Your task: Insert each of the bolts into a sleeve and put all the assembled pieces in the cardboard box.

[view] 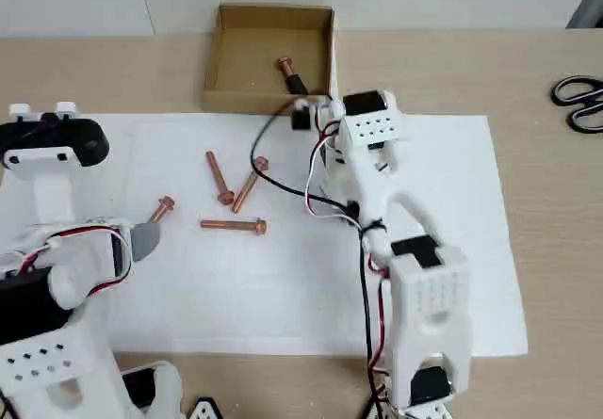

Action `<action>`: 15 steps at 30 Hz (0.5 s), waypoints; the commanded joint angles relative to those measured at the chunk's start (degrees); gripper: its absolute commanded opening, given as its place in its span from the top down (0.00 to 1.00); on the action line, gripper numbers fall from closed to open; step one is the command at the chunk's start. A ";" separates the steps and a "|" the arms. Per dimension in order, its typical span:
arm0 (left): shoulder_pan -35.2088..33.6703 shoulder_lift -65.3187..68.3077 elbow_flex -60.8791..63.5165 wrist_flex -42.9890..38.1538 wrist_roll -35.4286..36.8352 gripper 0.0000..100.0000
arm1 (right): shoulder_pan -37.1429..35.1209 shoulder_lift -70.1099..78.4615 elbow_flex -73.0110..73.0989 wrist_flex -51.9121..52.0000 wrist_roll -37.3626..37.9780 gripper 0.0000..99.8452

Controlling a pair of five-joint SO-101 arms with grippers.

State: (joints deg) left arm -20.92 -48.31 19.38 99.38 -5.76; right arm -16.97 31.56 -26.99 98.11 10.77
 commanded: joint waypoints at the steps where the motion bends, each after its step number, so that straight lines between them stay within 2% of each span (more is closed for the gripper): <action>1: 0.18 4.40 -3.74 0.09 0.44 0.70 | -0.04 -13.85 -0.44 1.10 0.26 1.00; 9: 1.41 28.66 -15.52 -0.35 0.09 0.70 | -0.04 -18.77 -0.26 1.19 0.00 1.00; 15: 3.08 46.15 -18.07 -6.33 -12.31 0.71 | -0.13 -19.21 2.02 1.19 0.00 1.00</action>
State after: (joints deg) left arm -18.11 -8.31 4.00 96.66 -12.88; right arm -16.88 16.35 -25.67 98.20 10.68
